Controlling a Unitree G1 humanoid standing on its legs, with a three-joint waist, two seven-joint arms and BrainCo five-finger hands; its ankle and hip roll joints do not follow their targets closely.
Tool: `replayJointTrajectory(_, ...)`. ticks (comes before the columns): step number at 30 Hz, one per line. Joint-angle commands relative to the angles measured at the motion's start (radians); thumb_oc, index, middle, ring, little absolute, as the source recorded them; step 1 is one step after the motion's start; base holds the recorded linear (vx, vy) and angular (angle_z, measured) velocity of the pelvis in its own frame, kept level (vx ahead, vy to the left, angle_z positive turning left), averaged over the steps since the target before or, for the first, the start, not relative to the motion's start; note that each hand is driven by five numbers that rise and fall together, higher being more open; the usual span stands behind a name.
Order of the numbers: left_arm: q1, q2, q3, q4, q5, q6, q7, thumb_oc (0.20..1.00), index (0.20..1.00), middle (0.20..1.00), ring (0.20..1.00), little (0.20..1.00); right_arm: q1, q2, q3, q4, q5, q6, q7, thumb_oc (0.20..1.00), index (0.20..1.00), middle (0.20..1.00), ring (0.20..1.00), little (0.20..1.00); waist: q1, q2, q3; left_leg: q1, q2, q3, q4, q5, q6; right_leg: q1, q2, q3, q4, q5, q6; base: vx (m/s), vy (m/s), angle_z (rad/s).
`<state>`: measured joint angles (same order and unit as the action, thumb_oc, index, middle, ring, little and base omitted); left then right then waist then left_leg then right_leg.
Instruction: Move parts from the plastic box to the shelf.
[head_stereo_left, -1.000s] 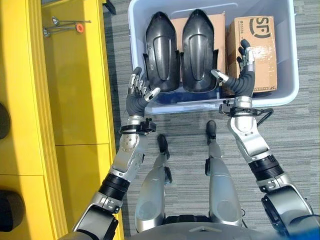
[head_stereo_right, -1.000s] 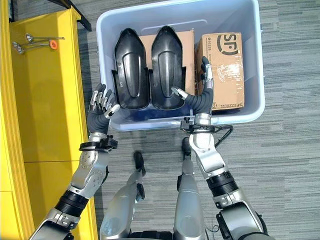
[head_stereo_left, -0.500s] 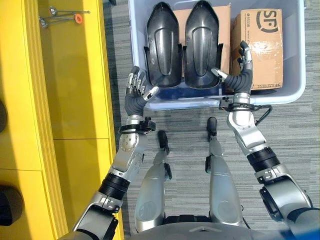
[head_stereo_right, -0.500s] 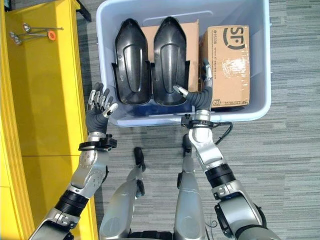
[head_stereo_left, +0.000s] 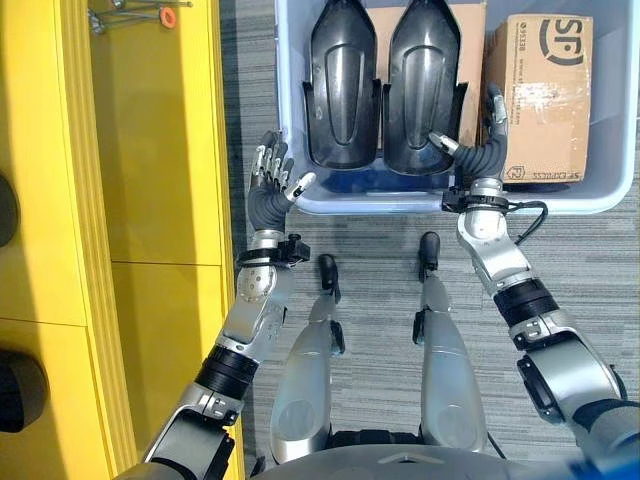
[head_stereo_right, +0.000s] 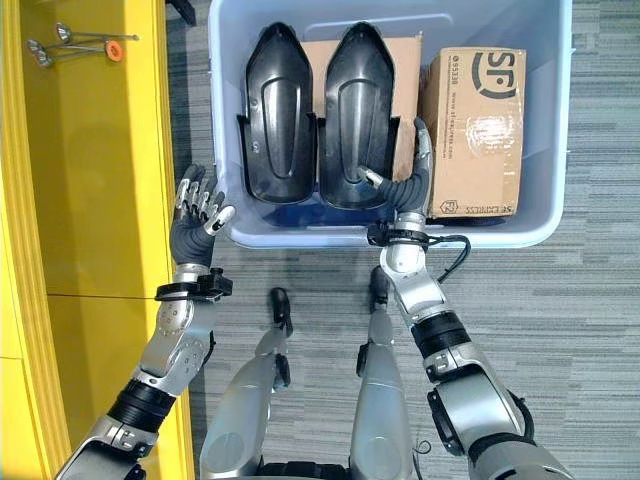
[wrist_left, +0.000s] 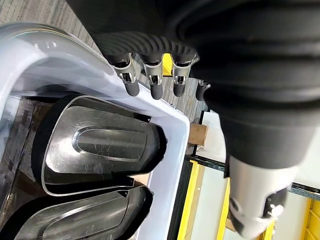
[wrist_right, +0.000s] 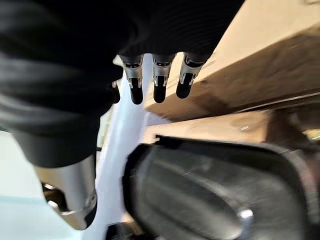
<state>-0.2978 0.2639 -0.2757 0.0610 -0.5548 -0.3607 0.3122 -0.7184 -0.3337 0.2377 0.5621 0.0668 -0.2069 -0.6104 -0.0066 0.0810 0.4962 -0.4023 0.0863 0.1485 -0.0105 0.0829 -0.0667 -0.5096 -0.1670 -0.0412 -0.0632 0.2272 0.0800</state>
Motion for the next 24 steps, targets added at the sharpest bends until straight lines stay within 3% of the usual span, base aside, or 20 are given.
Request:
replayJointTrajectory(1, 0.025, 0.069, -0.022, -0.108, 0.02, -0.071, -0.009, 1.0, 1.0, 1.0, 1.0, 1.0, -0.068, -0.026, -0.031, 0.042, 0.025, -0.023, -0.057, 1.0, 1.0, 1.0, 1.0, 1.0, 0.011, 0.014, -0.045, -0.058, 0.055, -0.033, 0.08, -0.026, -0.04, 0.02, -0.098, 0.009, 0.141, -0.102, 0.096, 0.0, 0.0, 0.0)
replayJointTrajectory(17, 0.005, 0.088, -0.066, -0.105, -0.008, -0.073, -0.018, 1.0, 1.0, 1.0, 1.0, 1.0, -0.245, -0.071, 0.067, 0.34, 0.066, 0.013, -0.045, 1.0, 1.0, 1.0, 1.0, 1.0, 0.042, 0.018, -0.029, -0.053, 0.055, -0.022, 0.057, -0.022, -0.042, 0.012, -0.095, -0.005, 0.142, -0.1, 0.101, 0.0, 0.009, 0.0)
replayJointTrajectory(24, -0.003, 0.078, -0.043, -0.092, 0.01, -0.076, 0.004, 1.0, 1.0, 1.0, 1.0, 1.0, -0.192, -0.068, 0.064, 0.183, 0.007, 0.007, -0.069, 1.0, 1.0, 1.0, 1.0, 1.0, 0.034, 0.006, -0.03, -0.059, 0.052, -0.033, 0.058, -0.026, -0.04, 0.019, -0.095, -0.01, 0.139, -0.104, 0.098, 0.0, 0.0, 0.0)
